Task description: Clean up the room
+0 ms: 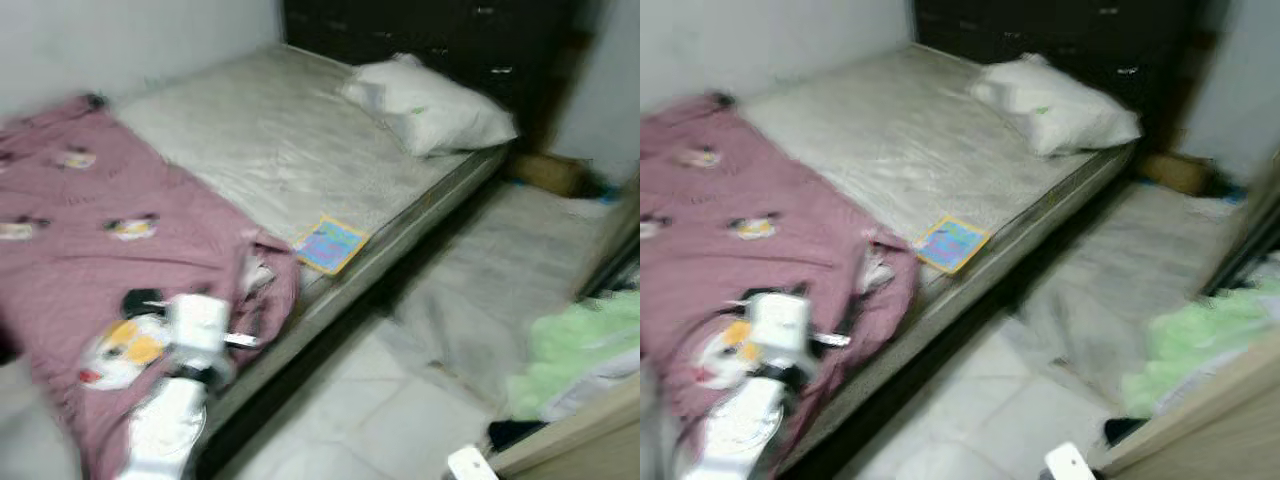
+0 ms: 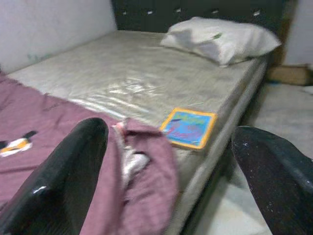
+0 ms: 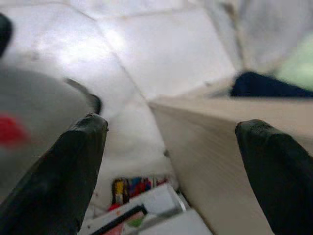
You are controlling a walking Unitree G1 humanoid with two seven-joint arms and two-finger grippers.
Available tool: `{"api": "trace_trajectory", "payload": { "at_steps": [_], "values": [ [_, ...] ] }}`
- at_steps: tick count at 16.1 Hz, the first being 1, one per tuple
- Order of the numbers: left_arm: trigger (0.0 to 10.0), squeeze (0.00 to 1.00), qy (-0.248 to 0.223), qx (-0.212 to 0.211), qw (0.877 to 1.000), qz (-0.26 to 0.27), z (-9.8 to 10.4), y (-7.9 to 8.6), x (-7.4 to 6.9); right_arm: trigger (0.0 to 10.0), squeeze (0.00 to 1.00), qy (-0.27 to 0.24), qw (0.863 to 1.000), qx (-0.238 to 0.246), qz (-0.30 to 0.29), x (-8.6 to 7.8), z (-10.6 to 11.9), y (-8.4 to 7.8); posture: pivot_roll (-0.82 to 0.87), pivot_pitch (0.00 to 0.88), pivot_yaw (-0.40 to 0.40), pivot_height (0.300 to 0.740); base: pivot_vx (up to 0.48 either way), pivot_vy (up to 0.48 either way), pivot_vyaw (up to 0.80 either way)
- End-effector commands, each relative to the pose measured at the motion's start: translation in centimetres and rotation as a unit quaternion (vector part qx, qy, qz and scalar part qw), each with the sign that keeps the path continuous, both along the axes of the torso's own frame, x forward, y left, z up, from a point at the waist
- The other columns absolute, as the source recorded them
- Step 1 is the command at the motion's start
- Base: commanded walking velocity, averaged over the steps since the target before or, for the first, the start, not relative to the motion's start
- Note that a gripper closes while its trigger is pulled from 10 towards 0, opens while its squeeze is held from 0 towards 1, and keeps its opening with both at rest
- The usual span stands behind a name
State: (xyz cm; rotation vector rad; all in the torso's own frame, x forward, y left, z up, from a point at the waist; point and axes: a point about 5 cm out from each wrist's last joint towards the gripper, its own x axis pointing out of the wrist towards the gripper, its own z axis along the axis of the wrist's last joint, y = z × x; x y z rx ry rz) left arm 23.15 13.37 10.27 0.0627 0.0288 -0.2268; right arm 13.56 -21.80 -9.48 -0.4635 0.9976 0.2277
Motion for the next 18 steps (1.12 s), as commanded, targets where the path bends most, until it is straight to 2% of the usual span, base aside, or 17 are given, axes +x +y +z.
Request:
{"api": "trace_trajectory", "payload": {
  "at_steps": [1,2,4,8,11,14,16,18],
  "values": [
    [10.0,0.00,0.007,0.014,1.000,0.014,-0.3,1.1,-0.1,10.0,0.00,-0.004,1.000,0.009,0.018,0.1,-0.3,1.9,-0.01,0.107,0.000,0.740,0.000,0.000,0.80],
    [10.0,0.00,0.008,0.014,1.000,0.014,-0.3,1.1,-0.1,10.0,0.00,-0.004,1.000,0.012,0.021,0.2,-0.4,2.6,-0.01,0.107,0.000,0.740,0.000,0.000,0.80],
    [10.0,0.00,0.007,0.013,1.000,0.013,-0.2,1.1,0.1,10.0,0.00,-0.007,0.999,0.023,0.038,0.5,-0.6,5.7,-0.01,0.103,-0.002,0.740,0.000,0.000,0.80],
    [10.0,0.00,0.005,0.011,1.000,0.010,-0.2,0.9,0.2,10.0,0.00,-0.014,0.998,0.033,0.059,0.9,-0.6,7.9,-0.01,0.104,0.000,0.740,0.000,0.000,0.65],
    [10.0,0.00,0.006,0.010,1.000,0.009,-0.1,1.0,0.2,10.0,0.00,-0.019,0.998,0.021,0.056,1.3,-0.2,4.3,-0.01,0.105,0.001,0.740,0.000,0.000,0.15],
    [10.0,0.00,0.005,0.010,1.000,0.008,-0.1,0.9,0.2,10.0,0.00,-0.041,0.998,0.020,0.051,1.9,0.2,4.2,-0.01,0.105,0.001,0.740,0.000,0.000,0.16],
    [10.0,0.00,0.000,0.009,1.000,0.012,0.1,1.1,0.4,10.0,0.00,-0.117,0.993,0.030,0.007,4.2,1.6,3.4,-0.02,0.104,0.002,0.740,0.000,0.000,0.00],
    [10.0,0.00,-0.005,0.008,1.000,0.015,0.1,1.2,0.7,10.0,0.00,-0.223,0.974,0.041,-0.025,7.5,4.4,1.8,-0.04,0.099,0.008,0.740,0.000,0.000,0.00]
  ]
}}
